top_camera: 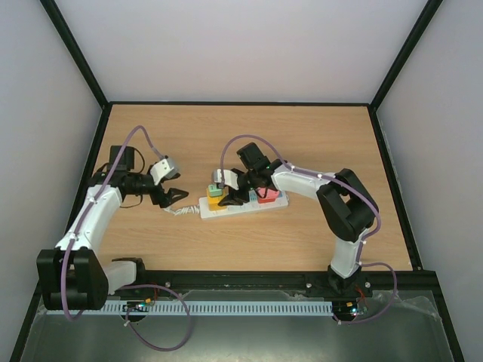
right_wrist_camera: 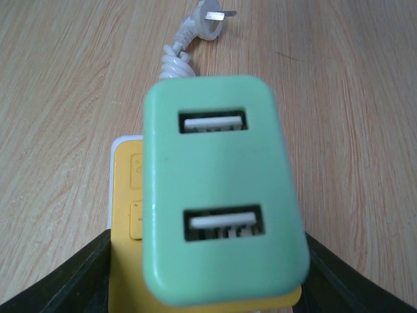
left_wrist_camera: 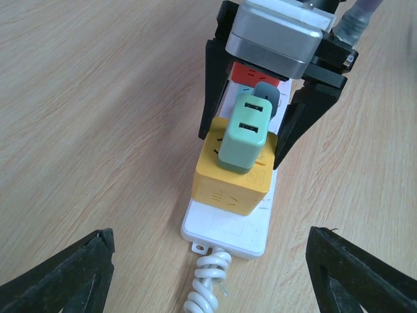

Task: Pull the plug off the socket

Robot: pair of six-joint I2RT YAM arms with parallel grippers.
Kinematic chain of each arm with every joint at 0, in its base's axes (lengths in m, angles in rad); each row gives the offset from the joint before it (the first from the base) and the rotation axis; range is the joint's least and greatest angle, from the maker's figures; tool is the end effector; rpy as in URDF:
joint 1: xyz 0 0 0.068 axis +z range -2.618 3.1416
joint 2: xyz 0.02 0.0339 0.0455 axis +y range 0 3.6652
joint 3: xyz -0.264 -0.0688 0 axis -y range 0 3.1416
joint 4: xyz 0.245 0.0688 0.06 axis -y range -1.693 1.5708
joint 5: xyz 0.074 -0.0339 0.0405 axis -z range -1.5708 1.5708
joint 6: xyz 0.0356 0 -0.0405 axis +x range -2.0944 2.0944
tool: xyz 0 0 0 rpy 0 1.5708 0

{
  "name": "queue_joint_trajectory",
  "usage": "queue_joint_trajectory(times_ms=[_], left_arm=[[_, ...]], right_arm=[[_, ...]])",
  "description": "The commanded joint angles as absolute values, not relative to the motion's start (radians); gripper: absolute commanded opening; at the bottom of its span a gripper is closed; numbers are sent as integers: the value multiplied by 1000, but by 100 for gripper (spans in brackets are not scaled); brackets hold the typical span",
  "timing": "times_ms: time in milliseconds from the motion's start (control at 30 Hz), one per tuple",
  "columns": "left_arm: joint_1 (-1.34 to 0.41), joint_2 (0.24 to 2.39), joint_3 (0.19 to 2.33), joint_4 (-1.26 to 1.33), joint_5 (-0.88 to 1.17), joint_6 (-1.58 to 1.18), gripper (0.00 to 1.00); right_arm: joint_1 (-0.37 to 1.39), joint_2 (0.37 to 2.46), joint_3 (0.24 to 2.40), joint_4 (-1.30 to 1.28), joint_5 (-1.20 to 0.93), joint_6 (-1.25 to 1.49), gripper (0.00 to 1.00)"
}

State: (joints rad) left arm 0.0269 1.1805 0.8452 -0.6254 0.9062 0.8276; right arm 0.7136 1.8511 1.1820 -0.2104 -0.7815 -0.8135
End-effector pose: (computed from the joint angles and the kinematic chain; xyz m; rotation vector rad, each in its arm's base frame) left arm 0.2263 -0.0219 0.2550 1.1419 1.8522 -0.6724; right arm 0.2752 0.2714 0.1858 -1.8165 1.4097 0.8949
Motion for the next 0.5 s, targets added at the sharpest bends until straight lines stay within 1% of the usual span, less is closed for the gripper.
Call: queue_joint_trajectory(times_ms=[0, 267, 400, 467], left_arm=[[17, 1177, 808, -637, 953, 898, 82], [-61, 1160, 735, -541, 928, 882, 74], [-143, 1148, 697, -453, 903, 849, 68], [-186, 1148, 684, -419, 893, 838, 67]], right_arm=[[737, 1821, 1148, -210, -783, -756, 53], [742, 1776, 1082, -156, -782, -629, 51], [750, 1742, 1032, -132, -763, -578, 49], [750, 1715, 994, -126, -771, -575, 49]])
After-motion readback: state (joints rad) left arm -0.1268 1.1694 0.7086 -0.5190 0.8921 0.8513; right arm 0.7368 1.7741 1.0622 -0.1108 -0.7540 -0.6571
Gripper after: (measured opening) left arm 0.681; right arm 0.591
